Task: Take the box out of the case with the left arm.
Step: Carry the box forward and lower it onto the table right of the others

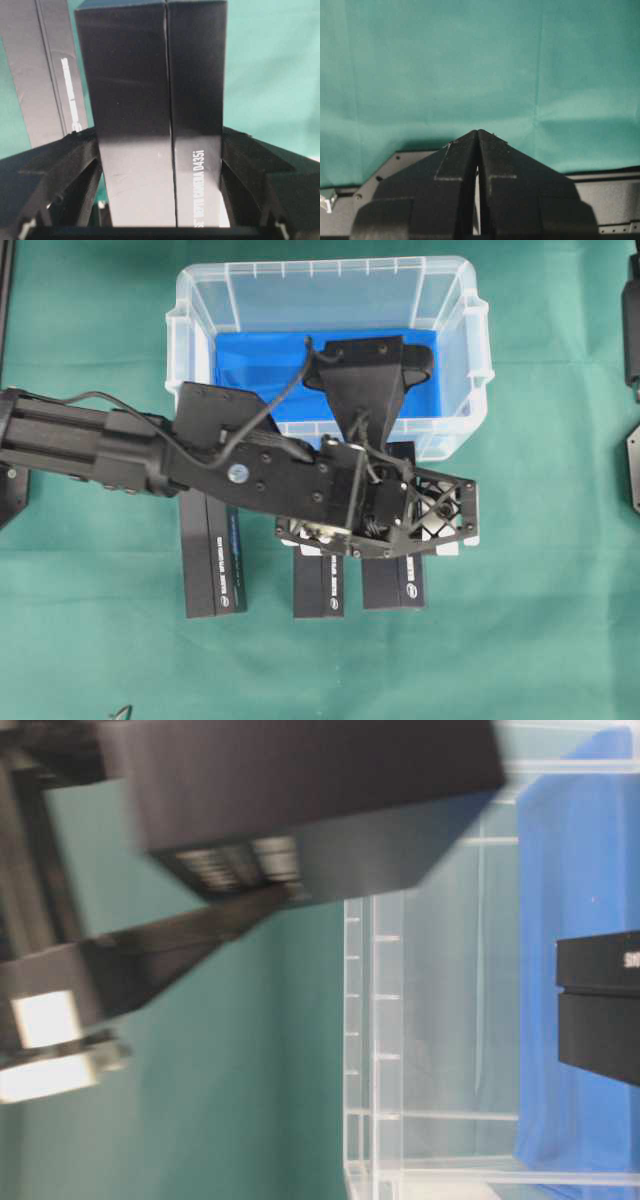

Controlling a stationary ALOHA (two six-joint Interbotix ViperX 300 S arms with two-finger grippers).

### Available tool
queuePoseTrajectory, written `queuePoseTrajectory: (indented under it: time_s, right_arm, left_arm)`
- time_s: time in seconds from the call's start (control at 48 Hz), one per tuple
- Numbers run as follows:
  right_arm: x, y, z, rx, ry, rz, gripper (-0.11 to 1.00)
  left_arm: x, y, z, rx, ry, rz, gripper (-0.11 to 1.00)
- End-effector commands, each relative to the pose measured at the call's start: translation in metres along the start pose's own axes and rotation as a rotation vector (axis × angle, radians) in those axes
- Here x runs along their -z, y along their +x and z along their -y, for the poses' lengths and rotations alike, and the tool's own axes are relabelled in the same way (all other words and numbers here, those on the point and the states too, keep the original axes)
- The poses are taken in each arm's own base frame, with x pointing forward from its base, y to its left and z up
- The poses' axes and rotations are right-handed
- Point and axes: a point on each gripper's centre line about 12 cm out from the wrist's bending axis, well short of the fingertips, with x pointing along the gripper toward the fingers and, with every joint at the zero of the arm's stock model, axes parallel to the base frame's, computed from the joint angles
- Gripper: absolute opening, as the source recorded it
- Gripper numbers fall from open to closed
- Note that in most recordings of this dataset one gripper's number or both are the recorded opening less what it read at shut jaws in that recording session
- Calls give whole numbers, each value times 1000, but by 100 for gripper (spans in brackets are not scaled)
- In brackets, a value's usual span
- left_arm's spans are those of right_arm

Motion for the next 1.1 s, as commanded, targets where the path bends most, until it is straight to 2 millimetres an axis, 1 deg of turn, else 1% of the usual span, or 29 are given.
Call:
queuePoseTrajectory:
  time_s: [0.0,0.042,0.208,0.416,0.75,0.958,1.083]
  right_arm:
    - [-2,-4,0,-2,3,15,0]
    - [-1,-3,0,-2,1,14,0]
    - [-1,-3,0,-2,1,14,0]
    - [-1,-3,0,-2,1,12,0]
    - [0,-2,0,-1,2,9,0]
    - [2,-3,1,-2,3,15,0]
    - [3,-5,1,-1,2,22,0]
  left_arm:
    - [-1,-7,1,58,-7,-6,64]
    - [1,6,0,60,-10,-8,64]
    - [5,44,-6,58,-22,-13,64]
    - [6,70,-14,32,-18,1,64]
    - [4,91,-13,40,-5,22,64]
    - [10,102,-10,81,11,2,64]
    - [13,110,-13,79,22,0,64]
